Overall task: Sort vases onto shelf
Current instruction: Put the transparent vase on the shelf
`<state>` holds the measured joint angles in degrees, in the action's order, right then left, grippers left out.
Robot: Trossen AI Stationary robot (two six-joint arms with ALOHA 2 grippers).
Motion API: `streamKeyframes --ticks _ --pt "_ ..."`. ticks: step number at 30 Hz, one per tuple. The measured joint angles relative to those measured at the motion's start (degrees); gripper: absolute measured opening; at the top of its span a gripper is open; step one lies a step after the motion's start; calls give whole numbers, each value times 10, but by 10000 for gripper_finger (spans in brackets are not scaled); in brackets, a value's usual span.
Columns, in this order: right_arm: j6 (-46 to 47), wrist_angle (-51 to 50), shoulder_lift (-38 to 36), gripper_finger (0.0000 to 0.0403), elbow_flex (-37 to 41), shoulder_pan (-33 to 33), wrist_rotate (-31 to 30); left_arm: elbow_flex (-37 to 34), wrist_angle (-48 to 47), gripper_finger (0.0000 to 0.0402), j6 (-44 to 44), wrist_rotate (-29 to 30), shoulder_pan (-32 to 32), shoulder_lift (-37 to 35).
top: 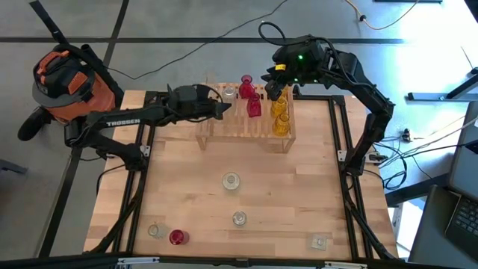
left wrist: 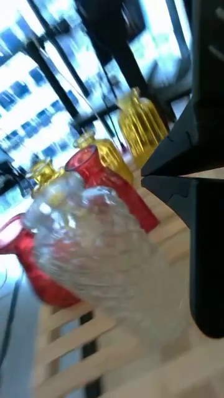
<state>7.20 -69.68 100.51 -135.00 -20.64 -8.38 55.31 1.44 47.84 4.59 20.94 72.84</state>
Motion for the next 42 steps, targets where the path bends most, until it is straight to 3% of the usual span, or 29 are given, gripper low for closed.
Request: streamKeyframes --ticks 3,8,16,23,42 --pt "0 -8 0 99 0 0 0 44 -70 0 -58 6 -3 6" --pt "0 -10 0 99 0 0 0 51 -123 0 -84 2 -8 9" --pt "-2 -10 0 99 0 0 0 45 -119 0 -105 38 -29 43" --pt "-1 -26 0 99 0 0 0 45 -117 0 -111 108 -37 64" --pt "-1 -36 0 99 0 0 -1 45 -80 0 -137 109 5 87"
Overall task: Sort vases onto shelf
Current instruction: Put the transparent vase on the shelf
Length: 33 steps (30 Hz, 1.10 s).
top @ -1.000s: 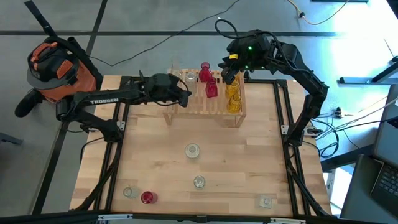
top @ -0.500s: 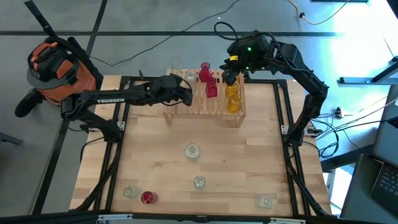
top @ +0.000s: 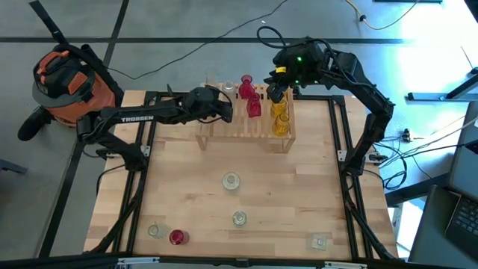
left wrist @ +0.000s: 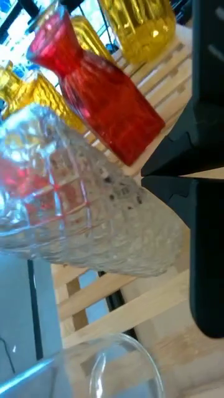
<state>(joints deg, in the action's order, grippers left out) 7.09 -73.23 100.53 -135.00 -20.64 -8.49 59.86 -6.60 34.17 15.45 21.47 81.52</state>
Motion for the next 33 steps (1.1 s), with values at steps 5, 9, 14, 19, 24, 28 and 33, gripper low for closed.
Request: streamKeyframes --ticks 5,9,14,19,24,28,33 --pt "0 -1 0 99 0 0 0 0 4 0 0 3 0 25" --pt "0 -4 0 99 0 0 1 0 5 0 0 13 0 33" --pt "0 -4 0 99 0 0 1 0 22 0 1 39 1 34" --pt "0 -4 0 99 0 0 0 0 37 0 2 48 0 34" --pt "0 -4 0 99 0 0 0 0 37 0 11 63 0 34" --pt "0 -4 0 99 0 0 0 0 37 0 12 59 -1 34" --pt "0 -4 0 99 0 0 0 0 36 0 12 72 -22 21"
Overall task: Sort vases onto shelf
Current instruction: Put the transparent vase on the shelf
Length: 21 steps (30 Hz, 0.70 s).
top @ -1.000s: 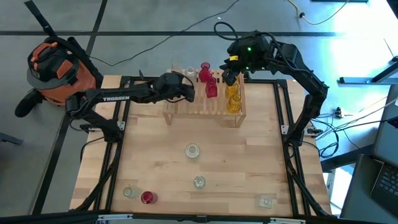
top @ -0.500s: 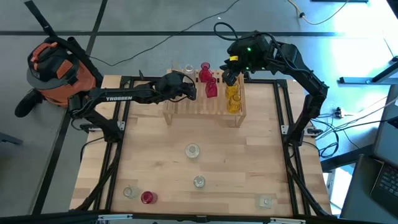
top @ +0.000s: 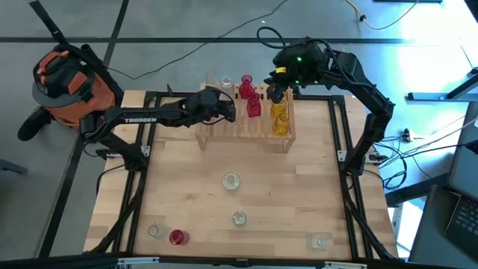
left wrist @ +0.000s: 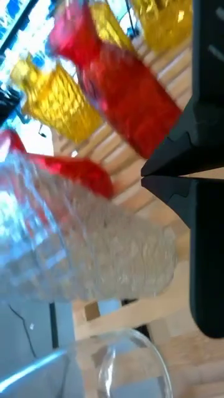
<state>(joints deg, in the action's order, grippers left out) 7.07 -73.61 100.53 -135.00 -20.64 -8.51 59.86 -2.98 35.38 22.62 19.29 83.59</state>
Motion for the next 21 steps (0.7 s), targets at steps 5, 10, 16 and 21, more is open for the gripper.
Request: streamKeyframes --ticks 5,10,16,21 --pt "0 0 0 99 0 0 0 0 -21 0 4 28 -19 -4" --pt "0 0 0 99 0 0 0 0 -28 0 1 74 -31 -5" --pt "0 0 0 99 0 0 0 0 -27 0 -14 88 -19 -5" --pt "0 0 0 99 0 0 0 0 -23 0 -6 77 -3 -3"
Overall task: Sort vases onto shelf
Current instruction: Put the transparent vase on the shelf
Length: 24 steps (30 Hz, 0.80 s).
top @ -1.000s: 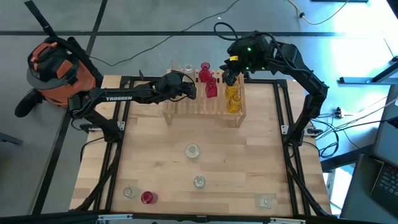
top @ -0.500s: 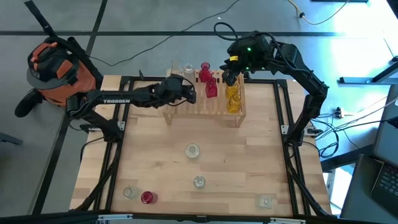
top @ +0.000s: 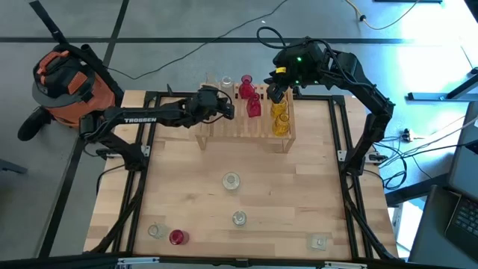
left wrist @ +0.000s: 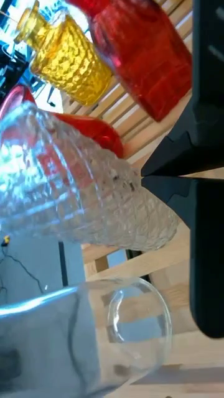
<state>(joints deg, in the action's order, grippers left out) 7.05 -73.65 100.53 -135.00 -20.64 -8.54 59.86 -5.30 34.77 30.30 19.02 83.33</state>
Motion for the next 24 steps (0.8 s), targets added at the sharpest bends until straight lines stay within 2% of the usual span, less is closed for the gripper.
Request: streamKeyframes --ticks 5,24 --pt "0 0 0 99 0 0 0 0 4 0 4 -18 6 0" --pt "1 4 0 99 29 0 1 0 22 0 -24 17 11 6"
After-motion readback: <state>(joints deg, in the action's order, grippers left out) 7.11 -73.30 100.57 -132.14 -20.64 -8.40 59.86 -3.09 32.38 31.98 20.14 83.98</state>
